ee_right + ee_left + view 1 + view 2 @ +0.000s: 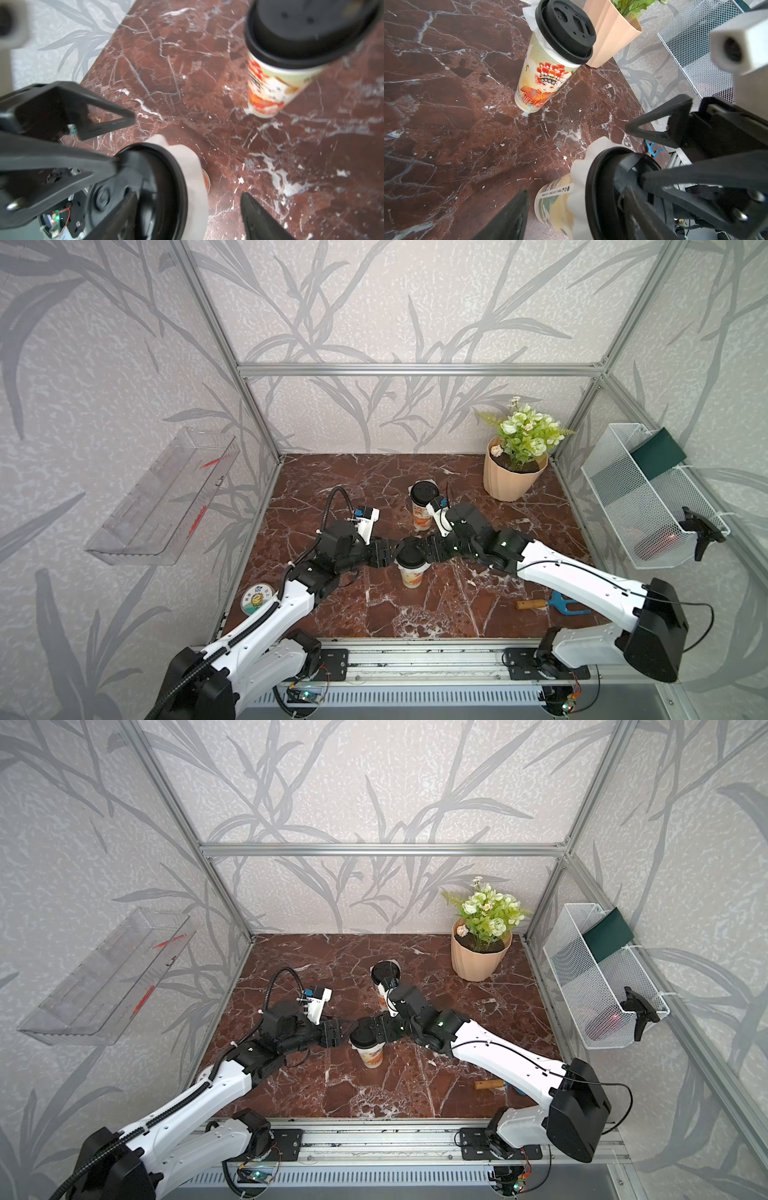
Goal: Put the leak-proof paper on the milk tea cups
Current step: Secure the cup lid on the cup.
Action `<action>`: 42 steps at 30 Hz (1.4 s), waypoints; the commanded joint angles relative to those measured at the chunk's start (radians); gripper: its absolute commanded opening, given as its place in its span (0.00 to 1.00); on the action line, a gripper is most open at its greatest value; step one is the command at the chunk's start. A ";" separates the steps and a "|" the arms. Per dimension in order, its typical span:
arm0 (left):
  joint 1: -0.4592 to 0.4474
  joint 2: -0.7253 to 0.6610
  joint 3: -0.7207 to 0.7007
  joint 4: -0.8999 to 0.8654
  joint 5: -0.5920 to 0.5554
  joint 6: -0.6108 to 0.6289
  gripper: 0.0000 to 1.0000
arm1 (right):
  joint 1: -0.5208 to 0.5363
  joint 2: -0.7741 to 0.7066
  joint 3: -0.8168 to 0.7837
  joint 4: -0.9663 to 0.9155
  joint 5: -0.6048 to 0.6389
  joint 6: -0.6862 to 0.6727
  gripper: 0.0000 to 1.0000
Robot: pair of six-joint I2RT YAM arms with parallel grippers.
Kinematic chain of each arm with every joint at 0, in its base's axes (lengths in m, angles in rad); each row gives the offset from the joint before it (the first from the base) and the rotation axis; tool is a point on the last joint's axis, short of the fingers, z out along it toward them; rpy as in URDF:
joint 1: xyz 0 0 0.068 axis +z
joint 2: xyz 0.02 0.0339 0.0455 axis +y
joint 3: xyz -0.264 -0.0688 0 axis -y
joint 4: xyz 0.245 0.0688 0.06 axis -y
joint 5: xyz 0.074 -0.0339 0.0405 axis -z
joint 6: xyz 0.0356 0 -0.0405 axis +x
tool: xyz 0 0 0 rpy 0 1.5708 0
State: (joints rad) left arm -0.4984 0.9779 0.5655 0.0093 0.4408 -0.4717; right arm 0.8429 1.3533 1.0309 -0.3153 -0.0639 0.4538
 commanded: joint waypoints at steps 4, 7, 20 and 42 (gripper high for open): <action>-0.016 0.001 -0.054 -0.112 -0.046 0.039 0.71 | 0.004 -0.002 -0.080 0.046 0.002 0.049 0.71; -0.027 -0.009 -0.062 -0.108 -0.057 0.042 0.70 | 0.004 -0.005 -0.138 0.076 0.004 0.067 0.68; -0.083 -0.023 -0.165 -0.031 -0.139 -0.024 0.70 | 0.014 0.043 -0.478 0.389 0.016 0.172 0.49; -0.082 -0.106 -0.100 -0.089 -0.183 -0.085 0.74 | 0.059 0.067 -0.570 0.378 0.142 0.247 0.37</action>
State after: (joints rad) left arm -0.5751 0.8909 0.4469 0.1379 0.3119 -0.5957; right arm 0.8955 1.3430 0.5446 0.6006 0.0124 0.7876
